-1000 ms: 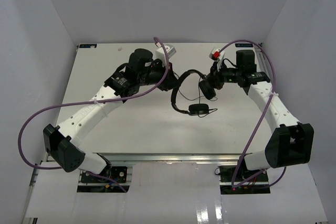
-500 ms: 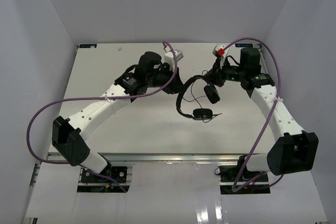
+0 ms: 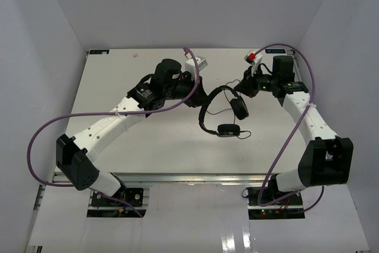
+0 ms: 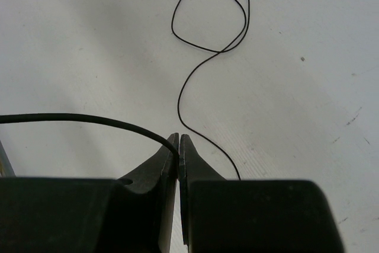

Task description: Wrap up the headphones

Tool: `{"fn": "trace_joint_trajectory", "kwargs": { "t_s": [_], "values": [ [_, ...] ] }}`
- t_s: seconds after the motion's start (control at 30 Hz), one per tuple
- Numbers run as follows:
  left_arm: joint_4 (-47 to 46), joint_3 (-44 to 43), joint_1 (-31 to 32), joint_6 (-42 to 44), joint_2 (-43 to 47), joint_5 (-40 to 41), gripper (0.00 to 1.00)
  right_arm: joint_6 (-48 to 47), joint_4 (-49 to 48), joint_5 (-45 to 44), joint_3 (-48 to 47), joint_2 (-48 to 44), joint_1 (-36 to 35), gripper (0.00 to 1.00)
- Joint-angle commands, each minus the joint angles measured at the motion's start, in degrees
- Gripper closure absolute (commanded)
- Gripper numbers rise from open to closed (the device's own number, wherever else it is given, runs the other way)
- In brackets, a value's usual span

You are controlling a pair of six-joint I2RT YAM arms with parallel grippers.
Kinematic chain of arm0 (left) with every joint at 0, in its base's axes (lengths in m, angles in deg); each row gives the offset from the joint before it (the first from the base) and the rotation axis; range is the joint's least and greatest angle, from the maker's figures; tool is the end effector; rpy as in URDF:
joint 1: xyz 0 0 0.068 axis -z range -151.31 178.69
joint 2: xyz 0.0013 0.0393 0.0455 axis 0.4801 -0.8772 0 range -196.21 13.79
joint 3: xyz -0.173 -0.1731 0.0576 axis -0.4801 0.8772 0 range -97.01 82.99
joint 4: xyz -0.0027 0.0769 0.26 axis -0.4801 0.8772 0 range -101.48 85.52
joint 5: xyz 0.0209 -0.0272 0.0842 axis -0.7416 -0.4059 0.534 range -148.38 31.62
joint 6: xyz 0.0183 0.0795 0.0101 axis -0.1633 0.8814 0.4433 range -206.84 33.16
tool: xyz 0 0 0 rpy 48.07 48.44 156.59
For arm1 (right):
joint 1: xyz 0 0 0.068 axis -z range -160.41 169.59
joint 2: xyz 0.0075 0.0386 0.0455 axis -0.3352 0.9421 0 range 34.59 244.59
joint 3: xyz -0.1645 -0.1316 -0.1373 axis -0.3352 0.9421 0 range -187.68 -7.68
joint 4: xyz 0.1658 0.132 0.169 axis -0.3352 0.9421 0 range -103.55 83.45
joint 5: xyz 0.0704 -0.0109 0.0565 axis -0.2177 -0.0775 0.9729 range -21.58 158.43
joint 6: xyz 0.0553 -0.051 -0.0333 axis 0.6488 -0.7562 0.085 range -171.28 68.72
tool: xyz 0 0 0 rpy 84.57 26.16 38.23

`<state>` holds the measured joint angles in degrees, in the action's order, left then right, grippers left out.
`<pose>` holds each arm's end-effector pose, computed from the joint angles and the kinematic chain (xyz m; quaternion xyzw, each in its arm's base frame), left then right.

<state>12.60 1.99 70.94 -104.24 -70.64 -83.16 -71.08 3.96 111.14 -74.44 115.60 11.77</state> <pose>0.2598 -0.2766 0.3347 0.2884 0.7915 -0.4111 0.3483 0.3422 0.0959 0.2810 -0.3662 0.7478 0.2691 0.4840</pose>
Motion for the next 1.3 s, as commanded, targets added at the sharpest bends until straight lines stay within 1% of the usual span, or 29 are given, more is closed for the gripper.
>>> {"fn": "trace_joint_trajectory", "kwargs": {
  "t_s": [0.0,0.2,0.63,0.7,0.83,0.97,1.13,1.27],
  "values": [
    [0.26,-2.3,0.37,0.91,4.21,0.33,1.0,1.97,-1.78,1.01,-0.35,1.54,3.17,0.92],
    [2.0,-4.16,0.38,1.4,4.37,2.65,1.0,1.88,-2.53,3.5,1.26,1.23,4.22,0.92],
    [5.39,-9.0,0.31,2.03,5.25,6.42,1.0,5.99,-7.9,3.38,6.06,-0.52,7.11,0.92],
    [5.81,-8.94,0.32,2.17,5.39,6.96,1.0,7.39,-10.1,4.74,6.82,-1.2,7.11,0.92],
    [6.65,-8.43,0.31,2.35,5.48,7.85,1.0,10.62,-15.51,7.85,9.43,-3.53,9.62,0.92],
    [7.04,-8.77,0.36,2.23,5.67,8.62,1.0,12.77,-20.83,8.61,11.84,-5.4,10.1,0.92],
    [7.5,-11.96,0.32,0.94,5.5,10.04,1.0,12.97,-21.47,8.96,13.59,-5.29,10.1,0.92],
    [8.09,-13.92,0.3,-1.4,5.24,12.81,1.0,16.7,-26.01,10.71,17.43,-6.73,10.19,0.92]
  ]
}}
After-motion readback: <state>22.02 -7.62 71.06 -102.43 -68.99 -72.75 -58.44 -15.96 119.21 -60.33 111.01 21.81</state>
